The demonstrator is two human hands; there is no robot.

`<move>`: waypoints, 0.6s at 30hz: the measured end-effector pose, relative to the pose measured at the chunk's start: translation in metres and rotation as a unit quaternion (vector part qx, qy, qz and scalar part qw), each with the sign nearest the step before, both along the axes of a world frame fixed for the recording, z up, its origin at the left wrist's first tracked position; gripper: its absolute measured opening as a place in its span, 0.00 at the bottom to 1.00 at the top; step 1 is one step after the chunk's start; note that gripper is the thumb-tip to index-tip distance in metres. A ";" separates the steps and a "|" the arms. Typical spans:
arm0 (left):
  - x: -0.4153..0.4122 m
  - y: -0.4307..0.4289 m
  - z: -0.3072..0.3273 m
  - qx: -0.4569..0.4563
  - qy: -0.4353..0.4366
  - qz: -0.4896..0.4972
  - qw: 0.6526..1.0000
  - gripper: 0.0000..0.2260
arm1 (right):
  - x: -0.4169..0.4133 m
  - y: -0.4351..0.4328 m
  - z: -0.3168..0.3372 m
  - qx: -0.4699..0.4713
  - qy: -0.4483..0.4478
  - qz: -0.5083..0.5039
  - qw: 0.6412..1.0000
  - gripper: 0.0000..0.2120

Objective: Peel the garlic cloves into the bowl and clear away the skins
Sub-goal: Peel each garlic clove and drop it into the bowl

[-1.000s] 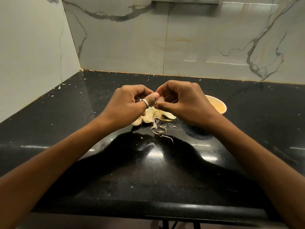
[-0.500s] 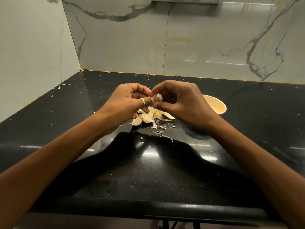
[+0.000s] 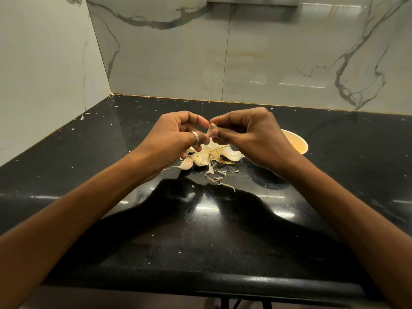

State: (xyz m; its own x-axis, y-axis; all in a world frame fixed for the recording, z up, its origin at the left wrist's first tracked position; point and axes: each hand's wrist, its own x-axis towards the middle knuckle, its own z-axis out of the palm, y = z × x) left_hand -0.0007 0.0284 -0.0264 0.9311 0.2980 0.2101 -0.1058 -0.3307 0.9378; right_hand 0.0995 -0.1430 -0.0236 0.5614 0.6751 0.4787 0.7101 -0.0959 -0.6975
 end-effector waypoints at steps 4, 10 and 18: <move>0.000 -0.001 -0.002 0.005 0.004 -0.009 1.000 0.11 | 0.000 0.002 0.000 0.001 0.002 -0.003 1.000 0.10; 0.000 -0.001 -0.002 0.017 0.004 -0.005 1.000 0.12 | -0.001 0.000 0.000 0.005 0.013 -0.001 1.000 0.11; 0.000 0.000 -0.002 0.009 0.006 -0.016 1.000 0.11 | -0.006 -0.001 0.000 -0.009 -0.040 -0.031 0.999 0.09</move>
